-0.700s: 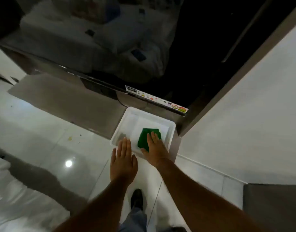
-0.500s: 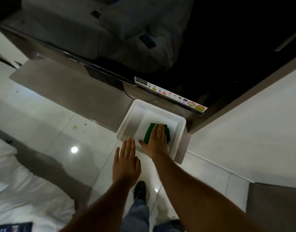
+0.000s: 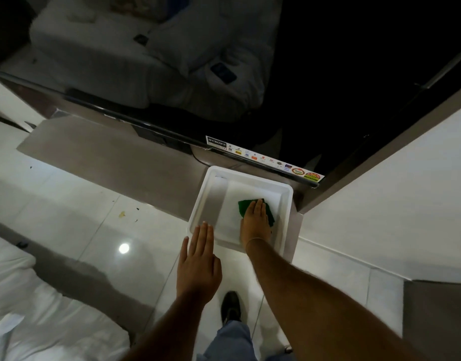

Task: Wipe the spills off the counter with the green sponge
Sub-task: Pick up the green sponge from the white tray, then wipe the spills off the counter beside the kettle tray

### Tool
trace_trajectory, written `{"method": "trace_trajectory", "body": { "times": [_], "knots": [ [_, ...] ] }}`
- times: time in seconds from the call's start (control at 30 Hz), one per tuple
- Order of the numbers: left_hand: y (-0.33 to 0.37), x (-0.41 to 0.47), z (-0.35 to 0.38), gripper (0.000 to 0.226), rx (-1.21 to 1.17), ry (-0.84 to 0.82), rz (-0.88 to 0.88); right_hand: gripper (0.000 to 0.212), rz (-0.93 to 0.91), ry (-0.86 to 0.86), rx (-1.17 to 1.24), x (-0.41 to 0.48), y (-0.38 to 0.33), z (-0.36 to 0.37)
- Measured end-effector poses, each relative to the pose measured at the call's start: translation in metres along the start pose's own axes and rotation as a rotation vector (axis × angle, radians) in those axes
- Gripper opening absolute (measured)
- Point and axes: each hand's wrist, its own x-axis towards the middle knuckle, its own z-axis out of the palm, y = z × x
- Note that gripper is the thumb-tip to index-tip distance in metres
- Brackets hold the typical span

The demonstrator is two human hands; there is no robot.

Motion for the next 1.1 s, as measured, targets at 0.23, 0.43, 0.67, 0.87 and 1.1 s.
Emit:
{"method": "trace_trajectory", "body": {
  "times": [0.23, 0.43, 0.67, 0.87, 1.1],
  "knots": [
    [0.056, 0.02, -0.021, 0.073, -0.099, 0.019, 0.101, 0.043, 0.052, 0.108, 0.437, -0.021, 0.028, -0.05],
    [0.153, 0.045, -0.013, 0.08, -0.157, -0.003, 0.194, 0.055, -0.03, 0.167, 0.505, -0.075, 0.096, -0.097],
    [0.319, 0.014, 0.038, 0.081, -0.063, -0.138, 0.639, 0.056, 0.24, 0.386, 0.594, -0.164, 0.287, -0.142],
    [0.475, -0.036, 0.082, 0.075, 0.099, -0.198, 0.935, 0.054, 0.478, 0.513, 0.587, -0.239, 0.455, -0.156],
    [0.657, -0.111, 0.144, 0.078, 0.212, -0.259, 1.206, 0.056, 0.689, 0.677, 0.759, -0.334, 0.637, -0.143]
  ]
}}
